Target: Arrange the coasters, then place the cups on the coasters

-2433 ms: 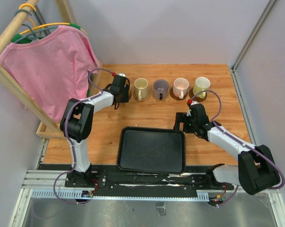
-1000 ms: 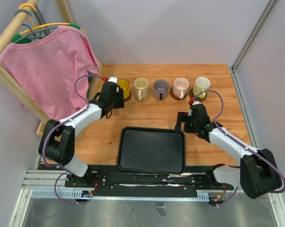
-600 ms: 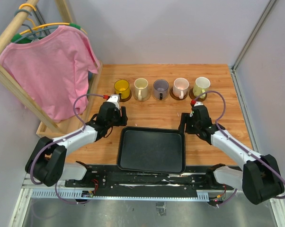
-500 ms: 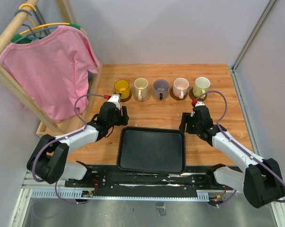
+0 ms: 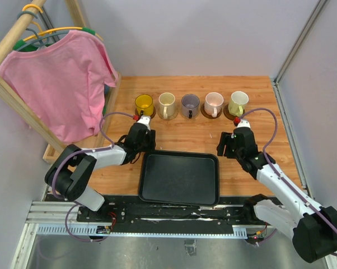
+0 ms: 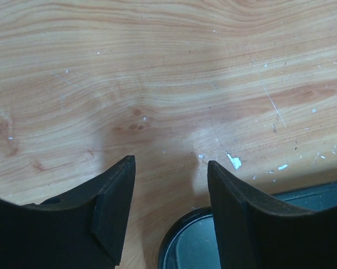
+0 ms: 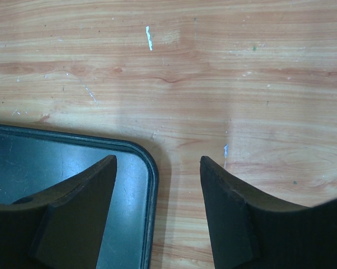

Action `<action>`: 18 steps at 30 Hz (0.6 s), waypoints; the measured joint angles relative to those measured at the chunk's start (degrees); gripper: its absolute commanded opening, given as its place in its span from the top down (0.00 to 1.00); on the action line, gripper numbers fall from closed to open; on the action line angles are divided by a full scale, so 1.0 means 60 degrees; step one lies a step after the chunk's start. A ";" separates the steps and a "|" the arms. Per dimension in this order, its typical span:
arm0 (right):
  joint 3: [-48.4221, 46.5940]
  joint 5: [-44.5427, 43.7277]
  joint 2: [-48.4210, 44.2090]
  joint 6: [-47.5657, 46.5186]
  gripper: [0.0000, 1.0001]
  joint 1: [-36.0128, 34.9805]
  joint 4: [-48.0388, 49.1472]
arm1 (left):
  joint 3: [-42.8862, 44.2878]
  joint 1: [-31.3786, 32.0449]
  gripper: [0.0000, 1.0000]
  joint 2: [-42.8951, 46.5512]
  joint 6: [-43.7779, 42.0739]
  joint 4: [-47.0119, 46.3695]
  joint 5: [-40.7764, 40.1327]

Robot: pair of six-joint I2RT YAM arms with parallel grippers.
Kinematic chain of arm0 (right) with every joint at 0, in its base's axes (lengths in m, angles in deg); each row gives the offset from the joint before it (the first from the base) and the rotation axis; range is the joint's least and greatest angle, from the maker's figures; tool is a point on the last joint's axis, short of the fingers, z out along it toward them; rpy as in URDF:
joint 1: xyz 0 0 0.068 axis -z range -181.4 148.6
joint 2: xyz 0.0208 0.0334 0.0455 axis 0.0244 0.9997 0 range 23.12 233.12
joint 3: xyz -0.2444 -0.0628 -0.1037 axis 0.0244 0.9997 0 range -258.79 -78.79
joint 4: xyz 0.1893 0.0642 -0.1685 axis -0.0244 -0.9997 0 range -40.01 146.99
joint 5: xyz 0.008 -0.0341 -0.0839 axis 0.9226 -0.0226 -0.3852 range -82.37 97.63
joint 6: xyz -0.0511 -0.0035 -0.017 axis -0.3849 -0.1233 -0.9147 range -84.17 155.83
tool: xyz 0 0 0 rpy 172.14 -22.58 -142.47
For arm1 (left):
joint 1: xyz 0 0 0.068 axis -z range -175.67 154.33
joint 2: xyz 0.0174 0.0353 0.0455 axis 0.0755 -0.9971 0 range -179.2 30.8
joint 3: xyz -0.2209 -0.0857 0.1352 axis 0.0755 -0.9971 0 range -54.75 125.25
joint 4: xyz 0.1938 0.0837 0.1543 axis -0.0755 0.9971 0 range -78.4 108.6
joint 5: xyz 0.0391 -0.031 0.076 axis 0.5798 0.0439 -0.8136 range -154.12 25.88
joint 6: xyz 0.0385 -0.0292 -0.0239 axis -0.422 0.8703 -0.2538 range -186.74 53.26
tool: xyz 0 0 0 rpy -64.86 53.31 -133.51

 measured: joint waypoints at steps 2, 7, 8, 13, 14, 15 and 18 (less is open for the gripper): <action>0.0000 -0.0069 -0.0018 0.0018 0.34 0.0000 0.0000 | 0.0120 0.0109 0.42 -0.0095 -0.0025 0.0113 -0.0142; 0.0004 -0.0106 0.0040 0.0058 0.33 0.0000 -0.0015 | 0.0368 0.0488 0.42 -0.0200 -0.0069 0.0510 -0.0576; 0.0004 -0.0106 0.0055 0.0058 0.33 0.0000 -0.0018 | 0.0368 0.0543 0.42 -0.0208 -0.0073 0.0554 -0.0627; 0.0004 -0.0102 0.0186 0.0066 0.32 0.0000 -0.0015 | 0.0390 0.0732 0.42 -0.0219 -0.0033 0.0787 -0.0900; 0.0004 -0.0102 0.0189 0.0066 0.32 0.0000 -0.0011 | 0.0397 0.0732 0.42 -0.0219 -0.0015 0.0823 -0.0940; 0.0004 -0.0102 0.0200 0.0066 0.32 0.0000 -0.0011 | 0.0412 0.0732 0.42 -0.0219 -0.0007 0.0874 -0.0973; 0.0004 -0.0102 0.0215 0.0066 0.32 0.0000 -0.0011 | 0.0441 0.0736 0.42 -0.0219 0.0011 0.1009 -0.1071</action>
